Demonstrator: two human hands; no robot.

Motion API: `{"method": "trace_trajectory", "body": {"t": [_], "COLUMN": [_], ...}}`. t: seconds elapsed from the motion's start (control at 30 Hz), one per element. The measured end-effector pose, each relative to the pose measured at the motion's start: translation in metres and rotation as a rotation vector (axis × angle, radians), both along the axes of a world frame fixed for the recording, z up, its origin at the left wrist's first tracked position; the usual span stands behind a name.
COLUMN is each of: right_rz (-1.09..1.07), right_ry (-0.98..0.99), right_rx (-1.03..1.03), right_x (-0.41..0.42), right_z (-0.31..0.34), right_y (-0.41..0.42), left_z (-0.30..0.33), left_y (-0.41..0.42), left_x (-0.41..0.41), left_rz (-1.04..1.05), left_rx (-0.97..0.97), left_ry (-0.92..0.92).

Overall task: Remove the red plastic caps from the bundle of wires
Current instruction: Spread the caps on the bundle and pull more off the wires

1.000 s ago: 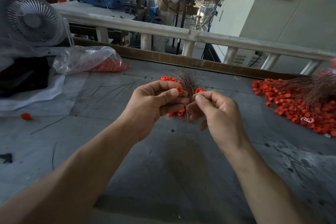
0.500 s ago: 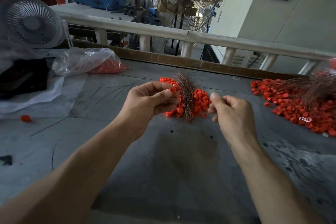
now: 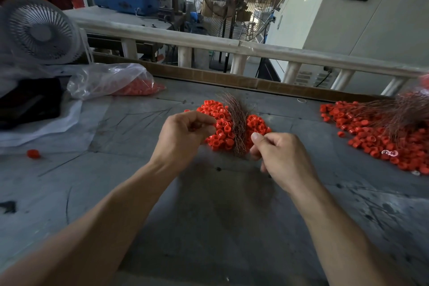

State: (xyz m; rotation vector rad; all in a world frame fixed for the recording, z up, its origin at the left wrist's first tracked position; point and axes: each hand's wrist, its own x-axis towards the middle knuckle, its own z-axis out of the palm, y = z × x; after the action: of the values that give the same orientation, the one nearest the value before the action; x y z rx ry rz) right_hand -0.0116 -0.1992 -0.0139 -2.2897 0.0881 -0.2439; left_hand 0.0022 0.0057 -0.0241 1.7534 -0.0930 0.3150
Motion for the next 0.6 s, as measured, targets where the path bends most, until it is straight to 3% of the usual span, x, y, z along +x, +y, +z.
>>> {"method": "trace_trajectory", "body": {"t": [0.13, 0.27, 0.6], "right_rz": [-0.036, -0.107, -0.085], "right_ry": [-0.053, -0.095, -0.035], "right_rx": [0.036, -0.071, -0.155], "right_x": [0.002, 0.005, 0.009], "right_z": [0.001, -0.004, -0.014], "right_y": [-0.002, -0.007, -0.005], "left_z": [0.001, 0.003, 0.009], "left_y": [0.000, 0.002, 0.004], "left_x": [0.000, 0.000, -0.005], "left_rz": [-0.042, -0.046, -0.128], "left_rx": [-0.067, -0.167, -0.459], "left_ry": [0.017, 0.058, 0.156]}}
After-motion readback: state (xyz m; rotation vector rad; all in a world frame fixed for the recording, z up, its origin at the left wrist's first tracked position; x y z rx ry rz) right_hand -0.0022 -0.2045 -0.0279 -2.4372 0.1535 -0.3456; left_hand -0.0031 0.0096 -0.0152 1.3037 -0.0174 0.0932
